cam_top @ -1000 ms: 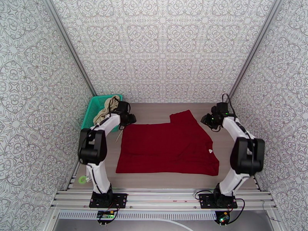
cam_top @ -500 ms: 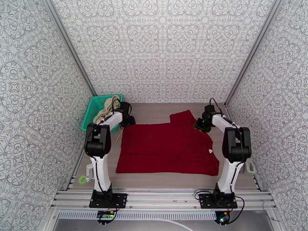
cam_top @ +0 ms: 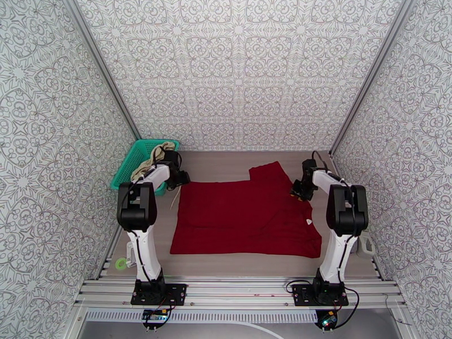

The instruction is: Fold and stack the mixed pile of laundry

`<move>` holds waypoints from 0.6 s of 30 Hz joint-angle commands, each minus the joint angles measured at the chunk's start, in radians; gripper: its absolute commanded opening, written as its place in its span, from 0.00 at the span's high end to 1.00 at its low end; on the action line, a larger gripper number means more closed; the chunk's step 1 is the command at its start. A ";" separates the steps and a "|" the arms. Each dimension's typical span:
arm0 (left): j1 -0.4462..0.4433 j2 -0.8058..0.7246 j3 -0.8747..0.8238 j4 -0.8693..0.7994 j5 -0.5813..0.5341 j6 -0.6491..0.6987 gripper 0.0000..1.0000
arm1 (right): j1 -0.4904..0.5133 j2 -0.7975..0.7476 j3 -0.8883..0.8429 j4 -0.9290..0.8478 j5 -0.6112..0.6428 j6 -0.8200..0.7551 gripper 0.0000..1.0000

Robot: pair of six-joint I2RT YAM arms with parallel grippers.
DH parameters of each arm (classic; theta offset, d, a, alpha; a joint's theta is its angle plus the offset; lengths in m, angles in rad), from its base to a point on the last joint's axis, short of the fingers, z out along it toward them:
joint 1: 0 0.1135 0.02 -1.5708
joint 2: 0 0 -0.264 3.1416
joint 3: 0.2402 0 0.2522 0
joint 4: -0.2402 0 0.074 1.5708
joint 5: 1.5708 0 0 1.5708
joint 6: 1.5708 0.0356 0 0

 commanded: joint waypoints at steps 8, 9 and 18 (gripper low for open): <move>-0.059 0.010 0.016 -0.039 -0.017 0.052 0.47 | -0.003 -0.044 0.109 -0.021 -0.041 -0.116 0.65; -0.064 0.008 0.014 -0.036 -0.019 0.048 0.47 | -0.003 -0.039 0.109 -0.035 -0.034 -0.112 0.65; -0.080 -0.011 0.031 -0.044 -0.025 0.035 0.46 | 0.021 -0.024 -0.009 -0.059 0.003 -0.020 0.74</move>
